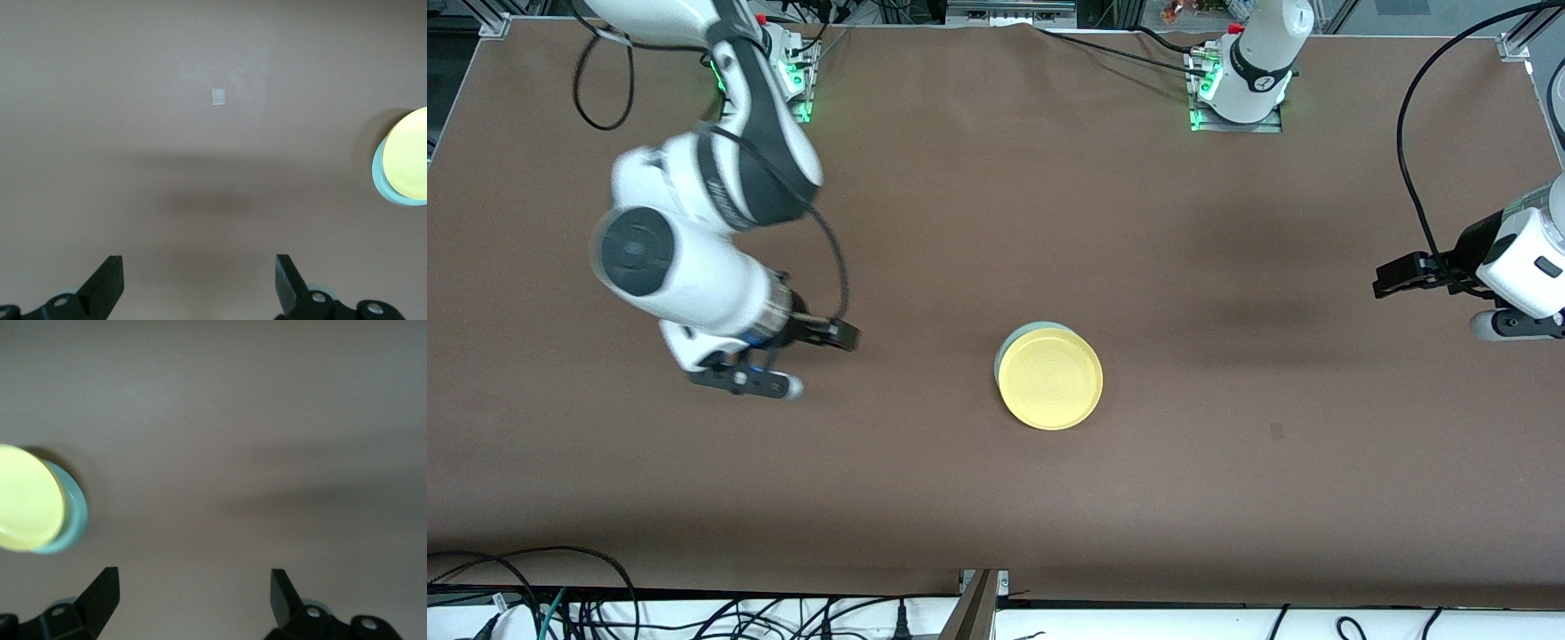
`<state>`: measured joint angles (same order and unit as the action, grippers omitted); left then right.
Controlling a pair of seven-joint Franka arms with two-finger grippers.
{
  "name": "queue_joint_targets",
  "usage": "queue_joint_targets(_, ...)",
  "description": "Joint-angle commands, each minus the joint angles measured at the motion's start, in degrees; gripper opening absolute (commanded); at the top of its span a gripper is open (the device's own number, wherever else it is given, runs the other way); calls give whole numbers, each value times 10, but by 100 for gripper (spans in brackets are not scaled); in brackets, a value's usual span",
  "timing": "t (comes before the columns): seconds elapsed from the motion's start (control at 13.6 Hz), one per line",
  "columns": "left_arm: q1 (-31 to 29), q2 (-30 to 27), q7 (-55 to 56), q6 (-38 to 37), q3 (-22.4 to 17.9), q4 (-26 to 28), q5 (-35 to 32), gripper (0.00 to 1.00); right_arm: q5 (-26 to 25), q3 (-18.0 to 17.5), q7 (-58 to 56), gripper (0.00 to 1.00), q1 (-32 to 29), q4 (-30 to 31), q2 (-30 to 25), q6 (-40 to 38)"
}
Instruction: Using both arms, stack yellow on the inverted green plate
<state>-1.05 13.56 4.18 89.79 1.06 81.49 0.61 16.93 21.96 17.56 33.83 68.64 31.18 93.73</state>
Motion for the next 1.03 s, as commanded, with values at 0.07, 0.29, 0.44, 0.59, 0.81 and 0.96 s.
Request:
queue_joint_targets(0.07, -4, -8, -12, 0, 0, 7, 19, 100, -5, 81, -146, 100, 1, 31, -72, -79)
queue_joint_targets(0.29, -4, -8, -12, 0, 0, 7, 19, 100, -99, 33, -165, 100, -42, 39, -137, -131)
queue_joint_targets(0.44, -4, -8, -12, 0, 0, 7, 19, 100, -179, -77, -163, 100, -126, 73, -166, -138)
queue_joint_targets(0.59, -4, -8, -12, 0, 0, 7, 19, 100, -214, -157, -162, 100, -204, 144, -208, -98)
queue_joint_targets(0.81, -4, -8, -12, 0, 0, 7, 19, 100, -204, -198, -155, 100, -275, 282, -286, 9)
queue_joint_targets(0.96, -4, -8, -12, 0, 0, 7, 19, 100, -201, -229, -158, 100, -324, 288, -302, 8)
